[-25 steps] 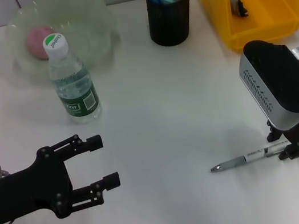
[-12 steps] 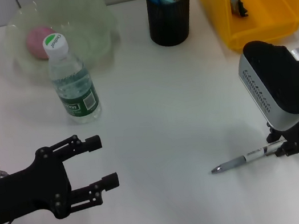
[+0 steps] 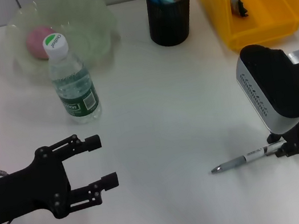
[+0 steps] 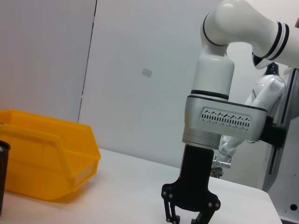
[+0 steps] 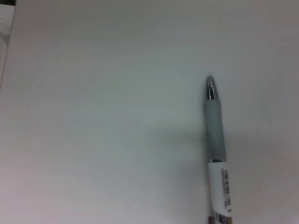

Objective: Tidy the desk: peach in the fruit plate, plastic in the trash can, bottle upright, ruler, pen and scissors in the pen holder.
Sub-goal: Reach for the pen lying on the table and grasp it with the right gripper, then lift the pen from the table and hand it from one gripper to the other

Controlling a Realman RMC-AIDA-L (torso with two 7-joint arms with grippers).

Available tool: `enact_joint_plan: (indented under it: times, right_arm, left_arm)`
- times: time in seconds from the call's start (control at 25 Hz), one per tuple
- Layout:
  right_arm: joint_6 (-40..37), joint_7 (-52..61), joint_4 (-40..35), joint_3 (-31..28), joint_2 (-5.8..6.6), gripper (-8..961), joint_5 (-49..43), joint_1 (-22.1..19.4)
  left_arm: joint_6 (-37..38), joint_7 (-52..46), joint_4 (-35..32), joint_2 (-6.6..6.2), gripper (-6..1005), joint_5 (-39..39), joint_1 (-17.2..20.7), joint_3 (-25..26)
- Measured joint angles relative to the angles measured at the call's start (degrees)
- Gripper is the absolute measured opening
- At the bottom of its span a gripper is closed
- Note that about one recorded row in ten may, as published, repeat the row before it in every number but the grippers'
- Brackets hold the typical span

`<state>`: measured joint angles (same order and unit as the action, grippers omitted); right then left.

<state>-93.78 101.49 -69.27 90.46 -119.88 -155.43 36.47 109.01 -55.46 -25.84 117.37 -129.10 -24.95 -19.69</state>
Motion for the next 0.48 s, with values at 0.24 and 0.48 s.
enact_joint_plan:
  times: [0.24, 0.48]
  right_arm:
    - [0.1, 0.3, -0.4, 0.2, 0.00, 193, 0.0, 0.0]
    - [-1.1, 0.4, -1.7, -0.5, 0.00, 173, 0.2, 0.1]
  left_arm:
    - [0.1, 0.0, 0.0, -0.09, 756, 0.0, 0.0, 0.0]
    - [0.1, 0.0, 0.0, -0.13, 755, 0.0, 0.0, 0.0]
